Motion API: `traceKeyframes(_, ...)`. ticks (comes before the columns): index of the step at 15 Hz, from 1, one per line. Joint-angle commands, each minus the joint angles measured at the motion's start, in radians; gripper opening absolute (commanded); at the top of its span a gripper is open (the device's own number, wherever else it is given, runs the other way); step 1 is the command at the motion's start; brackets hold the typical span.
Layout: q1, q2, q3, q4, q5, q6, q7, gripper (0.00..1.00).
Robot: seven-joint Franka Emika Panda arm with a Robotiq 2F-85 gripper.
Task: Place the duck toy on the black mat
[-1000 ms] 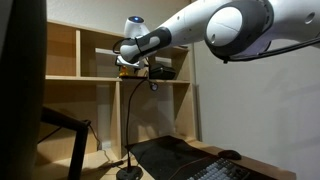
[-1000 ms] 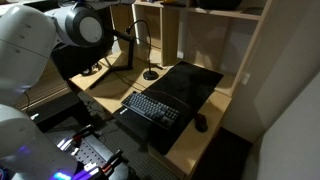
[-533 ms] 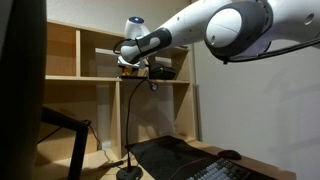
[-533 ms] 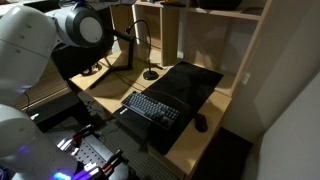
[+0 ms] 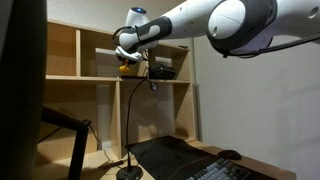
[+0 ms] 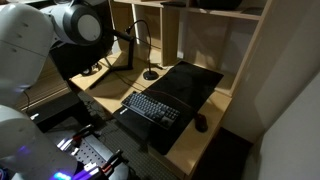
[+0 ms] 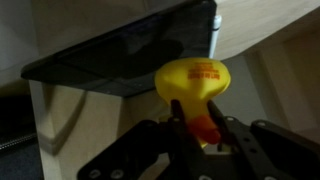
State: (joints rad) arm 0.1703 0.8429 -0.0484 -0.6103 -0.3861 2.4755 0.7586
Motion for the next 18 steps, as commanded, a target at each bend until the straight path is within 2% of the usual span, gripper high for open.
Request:
traceKeyframes(1, -0.036, -0.105, 0.083, -0.036, 0.108, -0.144, -0.039, 0.07)
traceKeyframes(5, -0.079, -0.195, 0.125, -0.034, 0.213, -0.337, -0.034, 0.07)
traceKeyframes(10, -0.136, -0.306, 0.133, -0.064, 0.29, -0.612, -0.04, 0.07)
traceKeyframes(14, -0.222, -0.374, 0.126, -0.088, 0.377, -0.803, -0.032, 0.07)
traceKeyframes(18, -0.335, -0.417, 0.11, -0.17, 0.461, -0.889, -0.005, 0.07)
